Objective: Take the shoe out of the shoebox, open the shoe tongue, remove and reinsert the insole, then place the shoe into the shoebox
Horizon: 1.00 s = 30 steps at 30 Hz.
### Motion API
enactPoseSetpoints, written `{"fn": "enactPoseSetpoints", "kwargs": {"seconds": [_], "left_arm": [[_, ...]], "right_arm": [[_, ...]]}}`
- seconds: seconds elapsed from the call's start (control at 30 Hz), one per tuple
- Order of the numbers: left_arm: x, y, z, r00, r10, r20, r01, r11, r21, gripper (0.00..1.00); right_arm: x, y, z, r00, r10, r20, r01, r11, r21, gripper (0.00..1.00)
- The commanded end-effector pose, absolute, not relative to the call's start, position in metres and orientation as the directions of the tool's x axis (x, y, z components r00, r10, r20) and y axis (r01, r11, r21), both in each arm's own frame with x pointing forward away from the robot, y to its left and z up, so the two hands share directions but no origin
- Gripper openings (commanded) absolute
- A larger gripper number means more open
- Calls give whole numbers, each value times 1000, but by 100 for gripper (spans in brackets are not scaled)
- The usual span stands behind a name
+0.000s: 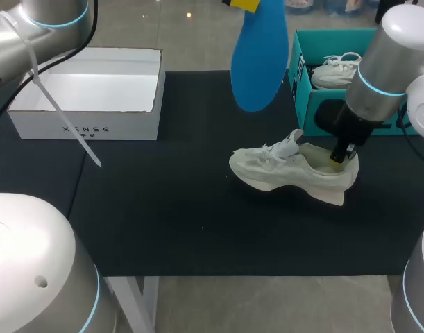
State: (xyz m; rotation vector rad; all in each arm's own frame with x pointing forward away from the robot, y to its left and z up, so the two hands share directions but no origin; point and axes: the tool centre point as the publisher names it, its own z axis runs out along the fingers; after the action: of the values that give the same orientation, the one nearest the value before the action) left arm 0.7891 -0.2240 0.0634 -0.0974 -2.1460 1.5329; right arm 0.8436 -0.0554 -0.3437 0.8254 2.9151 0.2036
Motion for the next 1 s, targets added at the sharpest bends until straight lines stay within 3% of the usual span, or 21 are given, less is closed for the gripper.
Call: {"fn": "enactPoseSetpoints", "kwargs": {"seconds": [0.03, 0.67, 1.0], "left_arm": [[789, -225, 63, -874, 336, 351, -223, 364, -904, 0], [789, -225, 63, -874, 336, 351, -223, 364, -904, 0], [789, -225, 63, -874, 336, 351, -223, 364, -904, 0]], "right_arm": [[831, -60, -335, -504, 861, -72, 834, 506, 221, 0], [831, -60, -335, -504, 861, -72, 834, 506, 221, 0], [771, -78, -332, -188, 982, 14, 964, 182, 194, 0]]}}
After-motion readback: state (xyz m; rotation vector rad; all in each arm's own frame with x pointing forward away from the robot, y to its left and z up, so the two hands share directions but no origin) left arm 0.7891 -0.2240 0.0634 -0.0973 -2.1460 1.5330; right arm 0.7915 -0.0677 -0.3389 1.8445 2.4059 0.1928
